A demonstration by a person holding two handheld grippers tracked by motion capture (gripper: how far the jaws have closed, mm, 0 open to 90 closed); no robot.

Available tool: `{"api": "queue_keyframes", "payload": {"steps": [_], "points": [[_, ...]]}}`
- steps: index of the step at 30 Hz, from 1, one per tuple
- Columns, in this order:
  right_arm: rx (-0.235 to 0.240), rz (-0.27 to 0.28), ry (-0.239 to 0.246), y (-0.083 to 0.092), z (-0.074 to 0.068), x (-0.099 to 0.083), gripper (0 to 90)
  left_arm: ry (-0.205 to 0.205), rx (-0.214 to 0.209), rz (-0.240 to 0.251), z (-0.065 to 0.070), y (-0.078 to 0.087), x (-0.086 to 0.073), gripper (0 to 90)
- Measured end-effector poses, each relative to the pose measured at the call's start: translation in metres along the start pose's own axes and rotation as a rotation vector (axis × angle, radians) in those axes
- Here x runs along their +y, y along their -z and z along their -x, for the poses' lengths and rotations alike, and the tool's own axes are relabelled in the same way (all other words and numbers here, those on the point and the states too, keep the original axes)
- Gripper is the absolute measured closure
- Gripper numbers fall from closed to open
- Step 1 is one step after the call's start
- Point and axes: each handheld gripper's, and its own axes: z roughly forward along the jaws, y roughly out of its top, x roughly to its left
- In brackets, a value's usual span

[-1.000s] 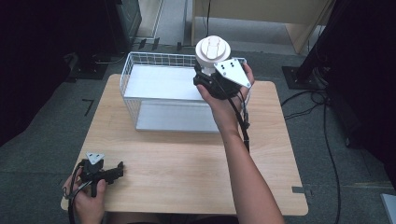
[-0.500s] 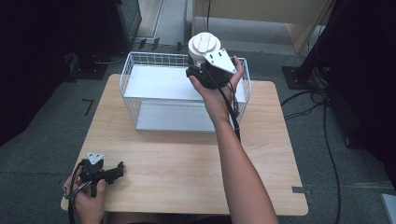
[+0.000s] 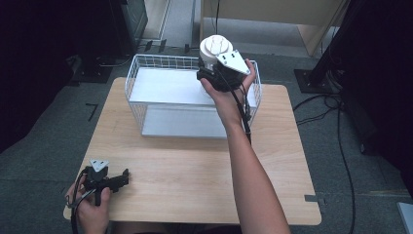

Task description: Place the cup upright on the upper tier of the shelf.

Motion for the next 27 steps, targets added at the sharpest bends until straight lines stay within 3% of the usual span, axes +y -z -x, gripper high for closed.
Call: {"api": "queue_keyframes", "payload": {"steps": [6, 20, 27], "points": [[0.058, -0.034, -0.034, 0.001, 0.006, 0.004, 1.4, 0.0, 0.0, -0.001, 0.0, 0.0, 0.0, 0.0], [0.078, -0.055, -0.019, 0.021, 0.011, -0.007, 0.0, 0.001, 0.0, 0.001, 0.0, 0.0, 0.0, 0.0], [0.097, -0.028, -0.018, 0.044, 0.017, -0.018, 0.0, 0.002, 0.0, 0.002, 0.0, 0.0, 0.0, 0.0]]}}
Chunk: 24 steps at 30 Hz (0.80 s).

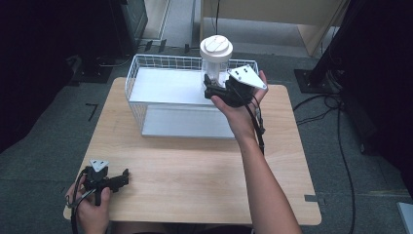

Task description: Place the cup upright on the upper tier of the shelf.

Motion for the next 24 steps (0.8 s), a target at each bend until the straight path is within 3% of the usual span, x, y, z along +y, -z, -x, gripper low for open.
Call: {"api": "queue_keyframes", "payload": {"steps": [12, 16, 24], "points": [[0.025, 0.031, -0.002, 0.032, 0.005, -0.03, 0.0, -0.002, 0.0, -0.003, 0.0, 0.0, 0.0, 0.0], [0.041, 0.048, -0.026, 0.044, 0.006, -0.044, 0.0, -0.003, 0.0, -0.002, 0.0, 0.0, 0.0, 0.0], [0.031, 0.053, -0.036, 0.059, 0.011, -0.062, 0.0, -0.003, 0.0, -0.002, 0.0, 0.0, 0.0, 0.0]]}}
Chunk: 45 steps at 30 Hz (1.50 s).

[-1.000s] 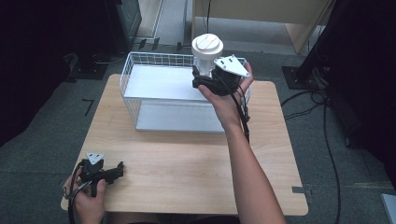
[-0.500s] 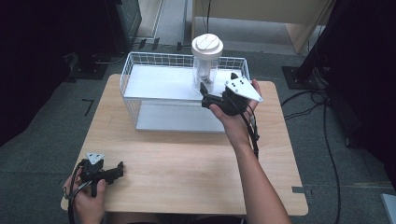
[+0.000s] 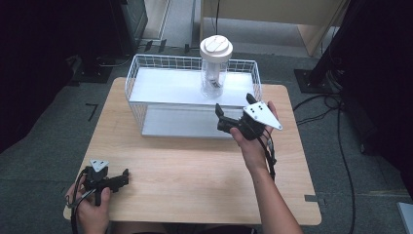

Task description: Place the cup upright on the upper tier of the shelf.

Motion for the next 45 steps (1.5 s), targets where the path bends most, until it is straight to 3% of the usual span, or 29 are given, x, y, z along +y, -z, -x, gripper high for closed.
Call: {"api": "queue_keyframes", "payload": {"steps": [10, 18, 37, 45], "points": [[-0.002, -0.008, -0.023, 0.019, 0.015, -0.022, 0.0, 0.0, -0.001, -0.002, 0.0, 0.0, 0.0, 0.0], [-0.042, -0.041, -0.005, 0.035, 0.029, -0.046, 0.0, 0.002, -0.001, 0.0, 0.0, 0.0, 0.0, 0.0], [-0.137, -0.145, -0.069, 0.083, 0.068, -0.11, 0.0, 0.002, -0.001, -0.001, 0.0, 0.0, 0.0, 0.0], [-0.192, -0.19, -0.063, 0.103, 0.083, -0.133, 0.0, 0.002, -0.002, -0.002, 0.0, 0.0, 0.0, 0.0]]}}
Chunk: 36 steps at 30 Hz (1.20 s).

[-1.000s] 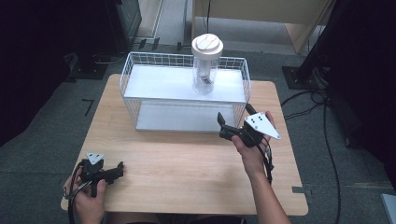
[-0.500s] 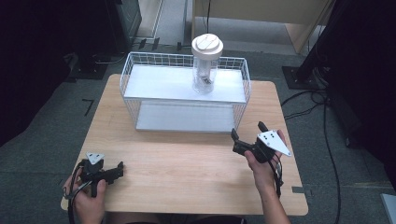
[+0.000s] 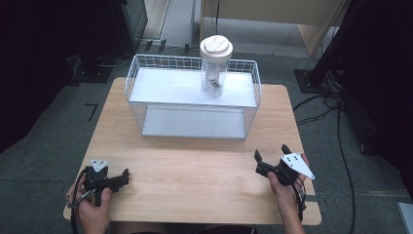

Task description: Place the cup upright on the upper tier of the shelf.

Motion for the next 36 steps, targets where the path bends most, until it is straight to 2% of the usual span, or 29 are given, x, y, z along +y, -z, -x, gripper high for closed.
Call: {"api": "queue_keyframes", "payload": {"steps": [8, 21, 26, 30, 36], "points": [[-0.048, -0.038, -0.02, 0.013, 0.023, -0.019, 0.0, -0.001, 0.0, 0.0, 0.0, 0.0, 0.0, 0.0], [-0.116, -0.107, 0.005, 0.039, 0.053, -0.037, 0.0, -0.001, 0.0, 0.0, 0.0, 0.0, 0.0, 0.0], [-0.14, -0.145, 0.023, 0.046, 0.061, -0.043, 0.0, -0.001, 0.0, 0.0, 0.0, 0.0, 0.0, 0.0], [-0.15, -0.164, 0.017, 0.048, 0.065, -0.045, 0.0, 0.0, 0.0, 0.0, 0.0, 0.0, 0.0, 0.0], [-0.174, -0.265, 0.041, 0.049, 0.075, -0.051, 0.0, 0.0, 0.0, 0.0, 0.0, 0.0, 0.0, 0.0]]}}
